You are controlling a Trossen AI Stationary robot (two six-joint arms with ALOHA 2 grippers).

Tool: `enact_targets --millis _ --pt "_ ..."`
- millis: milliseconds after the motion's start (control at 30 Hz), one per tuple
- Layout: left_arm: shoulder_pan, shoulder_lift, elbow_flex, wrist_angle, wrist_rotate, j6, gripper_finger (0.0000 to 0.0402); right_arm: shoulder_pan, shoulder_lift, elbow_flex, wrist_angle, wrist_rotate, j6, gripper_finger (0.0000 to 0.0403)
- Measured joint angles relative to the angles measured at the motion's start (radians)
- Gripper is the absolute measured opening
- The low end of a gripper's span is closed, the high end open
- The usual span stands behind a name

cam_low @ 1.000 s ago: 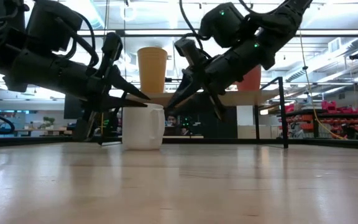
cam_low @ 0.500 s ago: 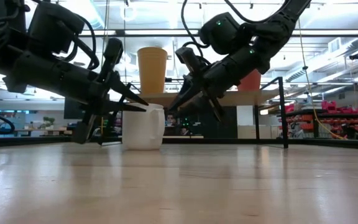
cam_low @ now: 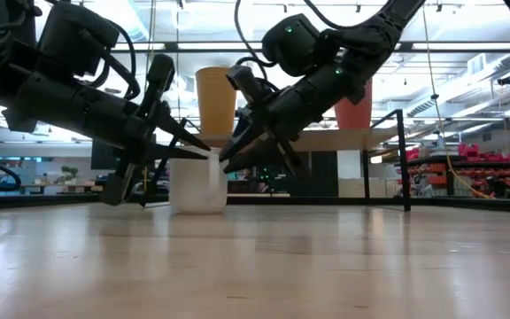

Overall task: Stack small to large cups/mugs on shelf
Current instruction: Put the white mug on the shelf

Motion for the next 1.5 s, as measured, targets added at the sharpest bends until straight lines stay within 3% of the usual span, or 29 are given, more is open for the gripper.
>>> enact_targets --millis 1233,1500 --pt "-0.001 0.0 0.001 -0.018 -0.001 -0.031 0.0058 0.019 0.001 0.004 -0.022 -0.028 -0.008 0.0086" --pt "0.012 0.0 0.055 -0.092 0.0 -0.025 0.0054 0.032 0.001 0.004 -0.022 -0.036 -0.008 0.0086"
